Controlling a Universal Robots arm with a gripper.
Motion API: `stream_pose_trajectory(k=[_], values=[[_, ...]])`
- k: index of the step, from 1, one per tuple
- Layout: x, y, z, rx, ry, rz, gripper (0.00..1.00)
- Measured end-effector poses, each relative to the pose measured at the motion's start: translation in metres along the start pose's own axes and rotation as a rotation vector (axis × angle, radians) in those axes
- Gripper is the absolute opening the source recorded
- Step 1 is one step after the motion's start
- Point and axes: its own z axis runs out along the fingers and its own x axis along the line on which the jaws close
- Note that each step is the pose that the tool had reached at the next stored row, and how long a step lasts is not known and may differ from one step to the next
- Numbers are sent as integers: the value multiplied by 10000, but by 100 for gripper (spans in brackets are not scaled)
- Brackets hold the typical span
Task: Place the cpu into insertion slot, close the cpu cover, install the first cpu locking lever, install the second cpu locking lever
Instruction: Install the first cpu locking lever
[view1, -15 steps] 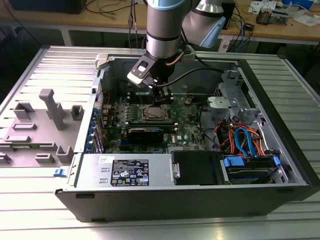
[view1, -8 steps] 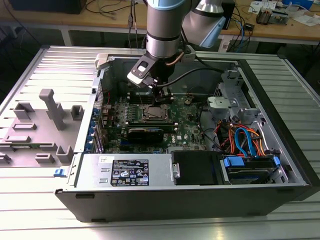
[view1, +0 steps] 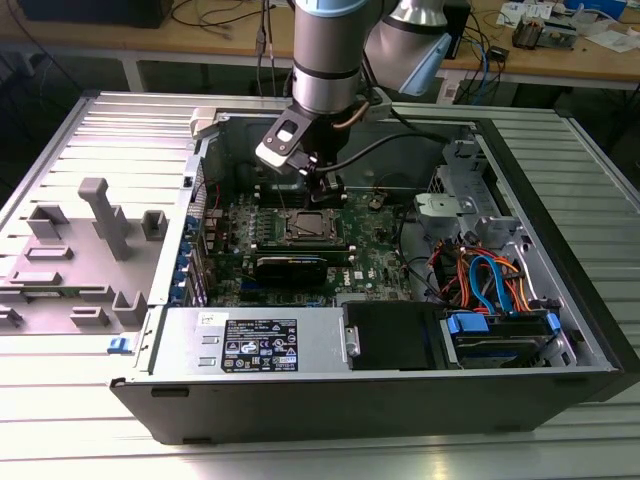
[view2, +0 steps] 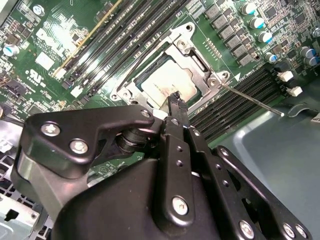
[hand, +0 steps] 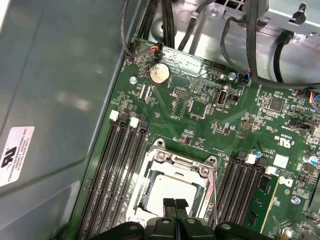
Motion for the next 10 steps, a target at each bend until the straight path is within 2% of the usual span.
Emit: stream_pose_trajectory(k=[10], values=[[0,0,-1,1,-1,-6,11]])
